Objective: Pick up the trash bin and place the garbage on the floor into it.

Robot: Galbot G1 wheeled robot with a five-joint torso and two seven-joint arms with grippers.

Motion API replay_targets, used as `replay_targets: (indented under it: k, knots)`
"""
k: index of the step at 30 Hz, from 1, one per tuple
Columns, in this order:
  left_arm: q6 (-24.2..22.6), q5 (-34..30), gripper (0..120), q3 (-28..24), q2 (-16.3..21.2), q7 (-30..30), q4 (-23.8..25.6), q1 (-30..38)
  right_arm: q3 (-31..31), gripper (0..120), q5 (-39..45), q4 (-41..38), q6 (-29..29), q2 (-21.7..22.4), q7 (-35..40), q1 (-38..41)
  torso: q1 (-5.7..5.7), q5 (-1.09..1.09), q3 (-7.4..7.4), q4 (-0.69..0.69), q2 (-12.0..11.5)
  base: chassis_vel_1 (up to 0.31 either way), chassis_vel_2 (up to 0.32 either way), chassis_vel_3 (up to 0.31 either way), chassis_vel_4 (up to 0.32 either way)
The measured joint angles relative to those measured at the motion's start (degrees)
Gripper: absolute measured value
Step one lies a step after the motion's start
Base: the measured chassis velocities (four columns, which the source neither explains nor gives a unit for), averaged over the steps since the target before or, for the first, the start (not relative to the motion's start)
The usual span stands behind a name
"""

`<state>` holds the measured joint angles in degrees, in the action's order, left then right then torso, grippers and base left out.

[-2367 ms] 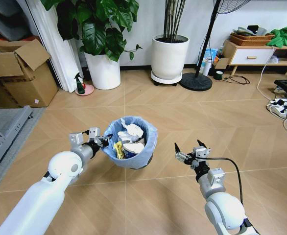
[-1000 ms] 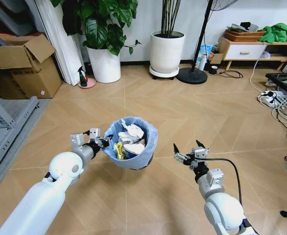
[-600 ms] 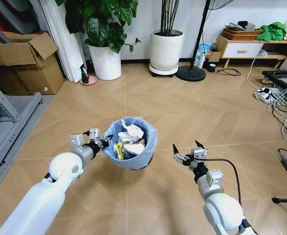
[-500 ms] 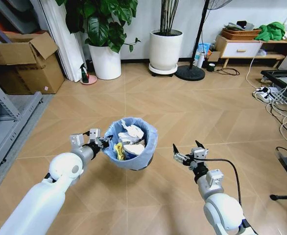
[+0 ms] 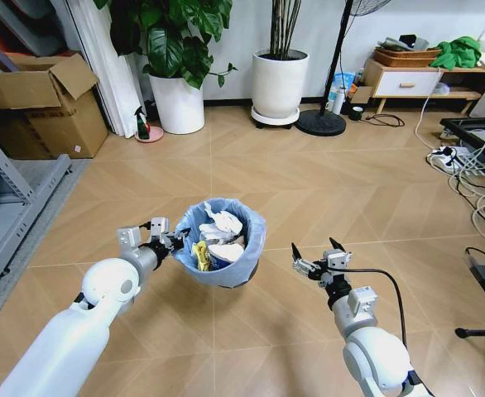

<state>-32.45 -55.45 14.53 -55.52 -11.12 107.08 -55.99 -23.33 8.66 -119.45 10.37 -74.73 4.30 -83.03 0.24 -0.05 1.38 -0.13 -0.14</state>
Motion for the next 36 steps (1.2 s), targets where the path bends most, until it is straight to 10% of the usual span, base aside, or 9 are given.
replay_targets:
  k: [24, 36]
  knots:
    - [0.17, 0.51, 0, 0.04, -0.66, -0.28, -0.58, -0.01, -0.04, 100, 0.22, 0.61, -0.55, -0.08, -0.1, 0.26, 0.0, 0.0, 0.0, -0.01, 0.0, -0.038, -0.036, 0.041, 0.035]
    - [-1.24, 2.76, 0, 3.79, -0.69, -9.37, 0.05, -5.1, -0.95, 100, 0.07, 1.27, -1.19, 0.13, -0.38, 0.44, -0.01, 0.0, -0.01, 0.01, 0.0, 0.0, 0.0, 0.0, 0.0]
